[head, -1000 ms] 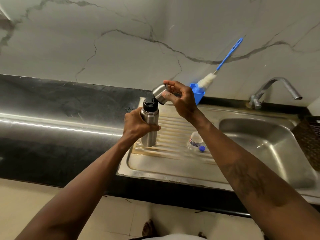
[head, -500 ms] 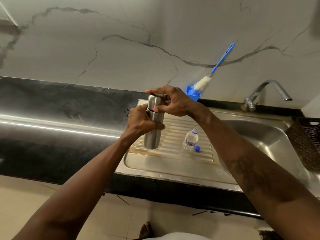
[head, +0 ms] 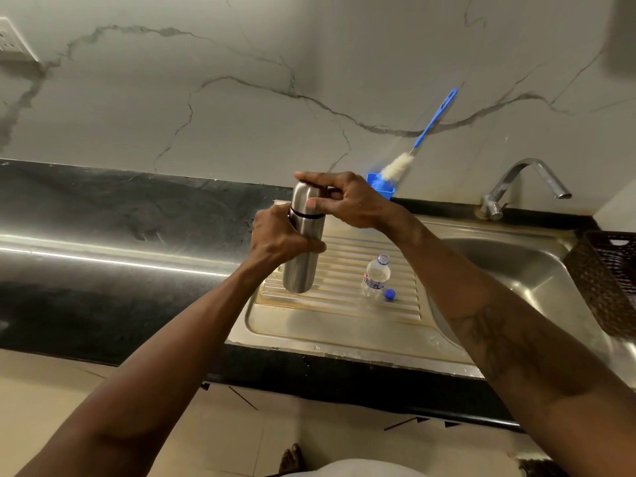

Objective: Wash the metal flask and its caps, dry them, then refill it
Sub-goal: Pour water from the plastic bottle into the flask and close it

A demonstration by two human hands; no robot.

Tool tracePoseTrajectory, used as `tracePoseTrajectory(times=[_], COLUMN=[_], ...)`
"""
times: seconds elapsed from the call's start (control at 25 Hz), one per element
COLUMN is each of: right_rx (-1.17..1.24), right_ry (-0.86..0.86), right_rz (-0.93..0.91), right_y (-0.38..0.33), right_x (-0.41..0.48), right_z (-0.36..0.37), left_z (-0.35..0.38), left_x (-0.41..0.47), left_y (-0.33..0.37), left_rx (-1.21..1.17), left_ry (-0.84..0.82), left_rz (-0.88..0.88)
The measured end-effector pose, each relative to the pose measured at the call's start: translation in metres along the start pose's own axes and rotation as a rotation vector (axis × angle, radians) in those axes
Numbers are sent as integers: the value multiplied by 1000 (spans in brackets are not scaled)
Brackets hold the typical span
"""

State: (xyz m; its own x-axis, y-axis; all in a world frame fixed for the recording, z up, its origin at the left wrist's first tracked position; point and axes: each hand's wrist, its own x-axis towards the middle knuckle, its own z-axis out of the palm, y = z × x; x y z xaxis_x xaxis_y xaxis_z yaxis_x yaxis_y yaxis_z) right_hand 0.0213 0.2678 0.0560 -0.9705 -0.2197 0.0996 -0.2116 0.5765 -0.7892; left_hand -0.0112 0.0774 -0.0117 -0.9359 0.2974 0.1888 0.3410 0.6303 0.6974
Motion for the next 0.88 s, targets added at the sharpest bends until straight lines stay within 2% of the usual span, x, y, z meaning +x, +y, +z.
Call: tracePoseTrajectory(times=[0.16, 0.4, 0.52, 0.6, 0.68, 0.76, 0.8, 0.88], right_rx=[-154, -471, -517, -305, 29, 43, -6, -92], right_ry=[136, 462, 562, 460, 156, -45, -38, 143], right_rz=[-41, 158, 137, 88, 48, 14, 9, 2], right_y=[-10, -27, -26, -22, -17, -8, -5, -7], right_x=[0, -3, 1, 4, 3, 1, 0, -1], right_z=[0, 19, 25, 17, 3, -3, -1, 7], left_z=[6, 12, 9, 3, -2, -3, -2, 2], left_x=[-5, -9, -3, 2, 5, 5, 5, 1], left_y=[7, 19, 21, 18, 12, 8, 6, 6], left_rx=[-6, 27, 70, 28, -32, -46, -43, -43], left_ry=[63, 123, 123, 93, 15, -63, -66, 1], left_rz=[-23, 1, -8, -11, 21, 70, 74, 48])
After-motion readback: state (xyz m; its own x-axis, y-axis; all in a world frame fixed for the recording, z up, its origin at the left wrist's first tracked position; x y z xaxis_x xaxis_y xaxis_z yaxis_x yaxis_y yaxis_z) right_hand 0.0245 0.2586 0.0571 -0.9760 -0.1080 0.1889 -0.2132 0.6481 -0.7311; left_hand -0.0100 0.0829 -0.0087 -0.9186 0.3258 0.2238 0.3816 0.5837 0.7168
